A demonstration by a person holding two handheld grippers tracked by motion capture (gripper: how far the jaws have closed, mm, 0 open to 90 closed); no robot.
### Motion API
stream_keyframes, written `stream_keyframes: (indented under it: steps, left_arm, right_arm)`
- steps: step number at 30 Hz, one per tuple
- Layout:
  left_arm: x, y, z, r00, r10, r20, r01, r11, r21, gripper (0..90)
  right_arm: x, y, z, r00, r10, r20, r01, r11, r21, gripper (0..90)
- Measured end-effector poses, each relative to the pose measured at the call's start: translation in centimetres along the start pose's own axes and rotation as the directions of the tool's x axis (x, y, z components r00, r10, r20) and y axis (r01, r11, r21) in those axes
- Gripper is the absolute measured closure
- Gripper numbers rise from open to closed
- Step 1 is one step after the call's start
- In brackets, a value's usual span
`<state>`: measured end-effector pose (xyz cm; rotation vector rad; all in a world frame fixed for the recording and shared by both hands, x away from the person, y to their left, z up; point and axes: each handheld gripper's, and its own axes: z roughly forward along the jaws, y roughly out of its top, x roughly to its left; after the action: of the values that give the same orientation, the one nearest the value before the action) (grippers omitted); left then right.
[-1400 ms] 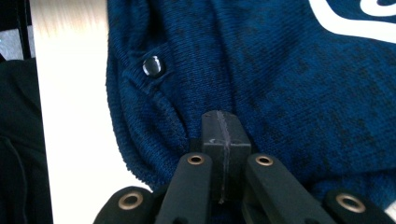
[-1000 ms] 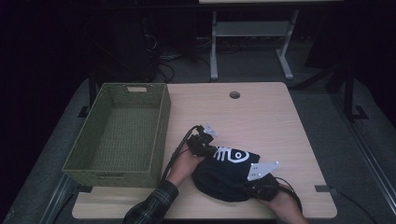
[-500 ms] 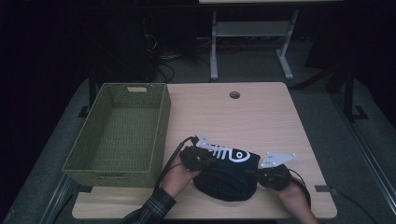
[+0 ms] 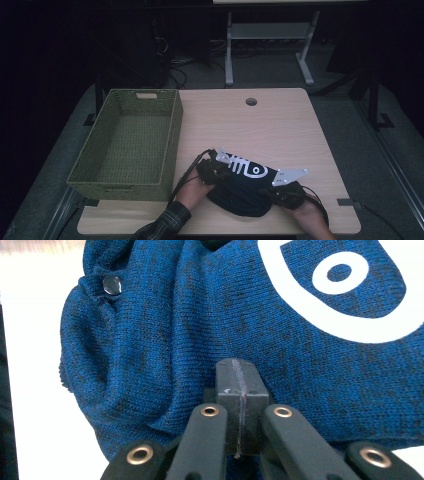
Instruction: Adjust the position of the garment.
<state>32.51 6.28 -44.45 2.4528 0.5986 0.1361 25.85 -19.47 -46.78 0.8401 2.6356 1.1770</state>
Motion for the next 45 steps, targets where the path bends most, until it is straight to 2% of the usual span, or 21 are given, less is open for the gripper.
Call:
stream_keyframes:
  steps: [3, 5, 6, 9, 12, 15, 19, 24, 26, 27, 29, 32, 36, 39, 41, 45]
  left_arm:
    - [0.2, 0.1, -0.5, 0.9992, -0.030, 0.025, 0.030, 0.9993, -0.022, 90.0]
    - [0.4, 0.2, -1.1, 0.9988, -0.037, 0.032, 0.038, 0.9987, -0.034, 89.5]
    - [0.4, 0.3, -1.4, 0.9986, -0.043, 0.032, 0.044, 0.9981, -0.043, 87.9]
    - [0.5, 0.4, -2.3, 0.9984, -0.051, 0.025, 0.052, 0.9976, -0.045, 82.6]
    - [0.7, 0.4, -2.7, 0.9963, -0.080, 0.033, 0.081, 0.9954, -0.050, 72.2]
    - [1.1, 0.3, -3.0, 0.9946, -0.103, 0.012, 0.104, 0.9927, -0.061, 57.7]
    - [1.7, 0.0, -3.1, 0.9912, -0.132, -0.011, 0.131, 0.9897, -0.057, 44.3]
    - [2.4, -0.5, -3.4, 0.9853, -0.170, -0.013, 0.169, 0.9840, -0.057, 34.4]
    - [2.6, -0.6, -3.3, 0.9836, -0.180, -0.007, 0.180, 0.9825, -0.048, 31.6]
    - [2.7, -0.7, -3.2, 0.9822, -0.188, -0.007, 0.187, 0.9812, -0.048, 29.9]
    - [2.9, -0.8, -3.0, 0.9820, -0.189, -0.005, 0.188, 0.9812, -0.042, 28.8]
    - [3.2, -1.0, -2.8, 0.9801, -0.199, -0.005, 0.198, 0.9794, -0.039, 27.6]
    - [3.3, -1.0, -2.1, 0.9811, -0.193, 0.000, 0.193, 0.9809, -0.021, 26.1]
    - [3.3, -1.0, -1.5, 0.9801, -0.199, 0.004, 0.199, 0.9800, -0.014, 25.4]
    - [3.4, -1.1, -1.3, 0.9793, -0.202, 0.005, 0.202, 0.9793, -0.010, 25.0]
    - [3.6, -1.4, -0.9, 0.9788, -0.204, 0.018, 0.204, 0.9789, 0.008, 24.5]
  right_arm:
    - [-0.1, 0.1, -0.3, 0.9999, -0.012, 0.008, 0.012, 1.000, -0.014, 89.4]
    - [-0.1, 0.2, -0.6, 0.9997, -0.005, 0.026, 0.006, 0.999, -0.032, 83.7]
    - [-0.1, 0.2, -0.9, 0.9996, 0.008, 0.028, -0.007, 0.999, -0.037, 81.4]
    - [-0.2, 0.0, -1.7, 0.9978, 0.012, 0.065, -0.007, 0.998, -0.065, 72.4]
    - [-0.5, -0.3, -2.6, 0.9935, 0.029, 0.110, -0.020, 0.996, -0.085, 59.5]
    - [-1.0, -1.1, -3.3, 0.9880, 0.057, 0.144, -0.043, 0.994, -0.098, 46.6]
    - [-1.6, -2.3, -4.1, 0.9743, 0.089, 0.207, -0.071, 0.993, -0.094, 31.4]
    - [-2.9, -3.6, -4.8, 0.9464, 0.158, 0.282, -0.134, 0.986, -0.102, 13.2]
    - [-3.5, -4.1, -4.9, 0.9366, 0.189, 0.295, -0.167, 0.981, -0.097, 12.4]
    - [-3.8, -4.3, -4.8, 0.9269, 0.202, 0.316, -0.181, 0.979, -0.095, 11.2]
    - [-4.3, -4.6, -4.7, 0.9155, 0.212, 0.342, -0.194, 0.977, -0.085, 7.9]
    - [-4.7, -5.0, -4.3, 0.9032, 0.223, 0.366, -0.211, 0.975, -0.074, 7.9]
    - [-5.0, -5.2, -4.0, 0.8993, 0.227, 0.374, -0.220, 0.973, -0.062, 5.5]
    - [-5.1, -5.2, -4.0, 0.9019, 0.234, 0.363, -0.229, 0.972, -0.056, 5.5]
    - [-5.3, -5.2, -4.0, 0.9017, 0.252, 0.351, -0.249, 0.967, -0.055, 4.9]
    - [-5.3, -5.2, -4.0, 0.9049, 0.244, 0.348, -0.243, 0.969, -0.048, 3.6]
